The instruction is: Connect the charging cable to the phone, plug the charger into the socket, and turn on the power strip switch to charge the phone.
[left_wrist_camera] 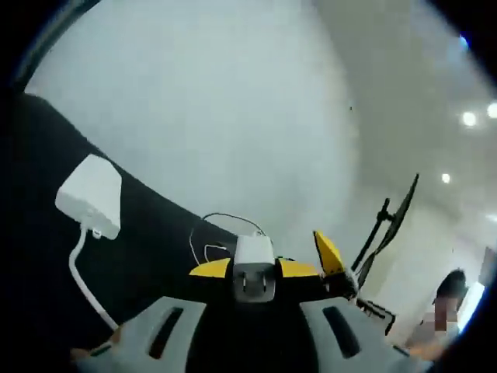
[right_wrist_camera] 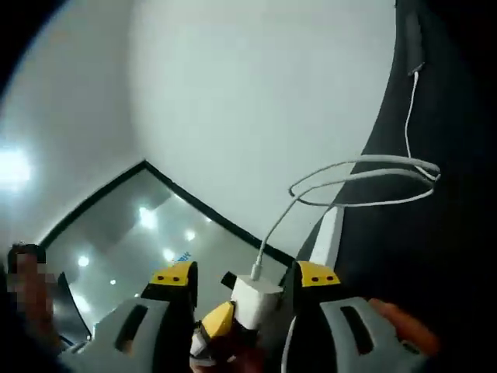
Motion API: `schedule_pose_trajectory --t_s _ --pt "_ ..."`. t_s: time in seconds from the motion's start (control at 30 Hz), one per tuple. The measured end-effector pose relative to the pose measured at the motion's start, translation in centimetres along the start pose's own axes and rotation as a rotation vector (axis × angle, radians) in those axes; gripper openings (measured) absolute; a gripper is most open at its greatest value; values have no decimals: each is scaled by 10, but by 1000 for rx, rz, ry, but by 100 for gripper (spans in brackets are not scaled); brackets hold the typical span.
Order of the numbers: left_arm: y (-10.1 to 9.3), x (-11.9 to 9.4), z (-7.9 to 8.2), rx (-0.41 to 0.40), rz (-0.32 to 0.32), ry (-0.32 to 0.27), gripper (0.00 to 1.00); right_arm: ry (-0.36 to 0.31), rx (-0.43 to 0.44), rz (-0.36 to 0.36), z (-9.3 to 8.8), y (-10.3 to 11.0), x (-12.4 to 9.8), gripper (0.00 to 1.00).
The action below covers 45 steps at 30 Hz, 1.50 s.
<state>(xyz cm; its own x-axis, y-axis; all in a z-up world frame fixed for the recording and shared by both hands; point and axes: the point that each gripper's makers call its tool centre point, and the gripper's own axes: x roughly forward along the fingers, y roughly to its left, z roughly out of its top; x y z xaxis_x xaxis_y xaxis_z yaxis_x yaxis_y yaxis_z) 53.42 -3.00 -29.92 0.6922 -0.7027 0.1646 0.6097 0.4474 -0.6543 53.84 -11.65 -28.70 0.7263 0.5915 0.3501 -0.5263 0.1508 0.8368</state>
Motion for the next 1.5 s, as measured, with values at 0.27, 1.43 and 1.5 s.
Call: schedule_pose_trajectory --t_s 0.27,1.43,1.5 --pt "-18 8 7 -217 -38 -17 16 -68 199 61 -11 -4 10 46" --pt "-19 24 -2 -274 -31 1 16 -115 287 175 -11 3 37 23" --pt "-19 25 -1 -272 -29 2 16 -111 287 179 -11 3 37 23"
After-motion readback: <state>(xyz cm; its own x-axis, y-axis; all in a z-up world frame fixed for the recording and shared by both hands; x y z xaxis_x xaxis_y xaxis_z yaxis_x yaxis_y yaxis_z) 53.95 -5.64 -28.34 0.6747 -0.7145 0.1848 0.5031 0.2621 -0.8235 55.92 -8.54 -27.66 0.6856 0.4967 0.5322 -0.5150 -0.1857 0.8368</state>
